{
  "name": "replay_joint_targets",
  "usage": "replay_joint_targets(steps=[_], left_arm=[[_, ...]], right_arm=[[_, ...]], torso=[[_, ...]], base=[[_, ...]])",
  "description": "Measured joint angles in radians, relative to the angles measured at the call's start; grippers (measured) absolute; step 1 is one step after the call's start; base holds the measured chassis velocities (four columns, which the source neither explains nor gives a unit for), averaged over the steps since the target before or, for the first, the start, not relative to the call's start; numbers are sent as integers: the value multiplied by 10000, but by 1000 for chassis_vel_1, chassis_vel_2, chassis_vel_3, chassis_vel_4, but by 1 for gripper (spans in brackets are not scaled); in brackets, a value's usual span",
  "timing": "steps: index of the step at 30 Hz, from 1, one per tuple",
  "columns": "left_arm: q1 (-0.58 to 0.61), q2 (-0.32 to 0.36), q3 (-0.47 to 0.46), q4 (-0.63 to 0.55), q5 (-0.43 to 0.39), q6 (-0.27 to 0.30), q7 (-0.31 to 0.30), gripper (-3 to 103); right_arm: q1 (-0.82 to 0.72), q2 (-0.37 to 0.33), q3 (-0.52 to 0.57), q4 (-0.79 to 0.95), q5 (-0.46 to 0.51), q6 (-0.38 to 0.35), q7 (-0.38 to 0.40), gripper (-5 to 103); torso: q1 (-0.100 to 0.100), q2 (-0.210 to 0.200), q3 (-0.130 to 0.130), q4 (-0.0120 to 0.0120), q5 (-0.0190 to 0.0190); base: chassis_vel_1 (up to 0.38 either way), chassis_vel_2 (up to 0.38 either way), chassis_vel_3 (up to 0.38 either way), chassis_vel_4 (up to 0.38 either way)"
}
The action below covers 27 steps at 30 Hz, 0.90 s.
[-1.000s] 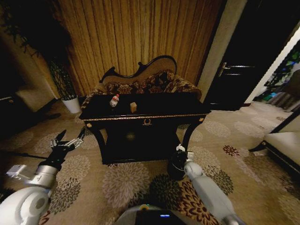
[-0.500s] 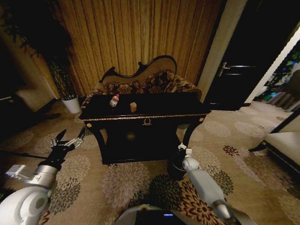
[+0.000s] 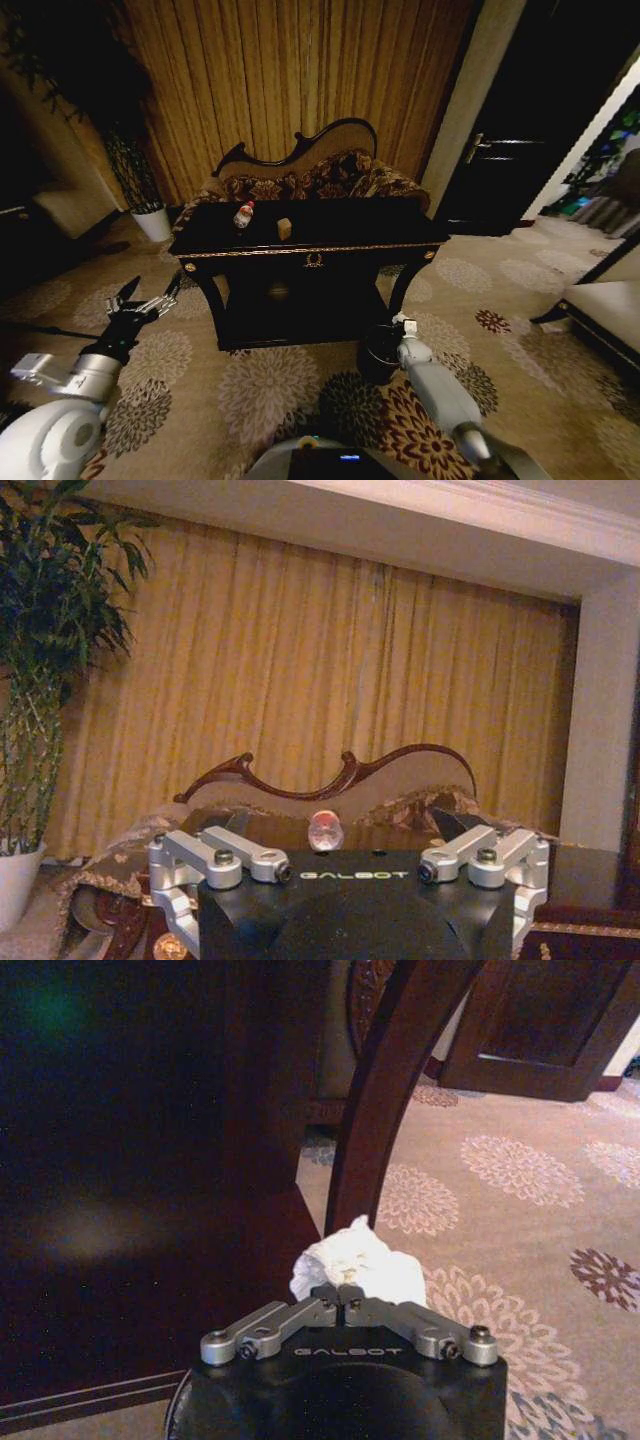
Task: Move to the front of the table and place the trash on the table into the trash bin.
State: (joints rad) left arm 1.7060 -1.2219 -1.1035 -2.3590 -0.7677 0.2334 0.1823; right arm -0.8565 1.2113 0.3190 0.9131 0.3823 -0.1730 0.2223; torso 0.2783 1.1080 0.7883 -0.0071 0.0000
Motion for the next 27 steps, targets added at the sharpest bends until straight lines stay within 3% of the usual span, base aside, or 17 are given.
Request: replay_joint_targets(steps=[7,10,12,16,18,21,26,27], left_arm=[[-22,7,0,6,0,-7,18,100],[-41,1,9,10,3,-12,19,100],[-41,0,11,18,4,-16,20,100],[-34,6,15,40,9,-27,29,100],[-34,10,16,42,9,-29,29,100],[-56,21,16,56,9,-35,30,100],[-61,22,20,57,10,-36,37,100],[-60,20,23,59,12,-37,49,100]], right_arm=[[-46,-32,-28,56,-52,-22,-119,-3],[-64,-44,-51,89,-180,-42,-130,13],[-64,-45,-52,92,-194,-45,-130,13],[-66,-49,-53,115,-214,-52,-129,35],[-73,-49,-52,120,-222,-53,-129,35],[-108,-50,-45,153,-230,-57,-124,51],[-132,-58,-45,208,-226,-60,-122,61],[-137,-65,-49,246,-207,-61,-119,73]], torso=[[-1,0,0,-1,0],[0,0,0,-1,0],[0,0,0,-1,0],[0,0,0,0,-1],[-1,0,0,0,0],[0,0,0,-1,0],[0,0,0,0,0],[0,0,0,-1,0]], base=[[0,0,0,0],[0,0,0,0],[0,0,0,0],[0,0,0,0],[0,0,0,0],[0,0,0,0],[0,0,0,0],[0,0,0,0]])
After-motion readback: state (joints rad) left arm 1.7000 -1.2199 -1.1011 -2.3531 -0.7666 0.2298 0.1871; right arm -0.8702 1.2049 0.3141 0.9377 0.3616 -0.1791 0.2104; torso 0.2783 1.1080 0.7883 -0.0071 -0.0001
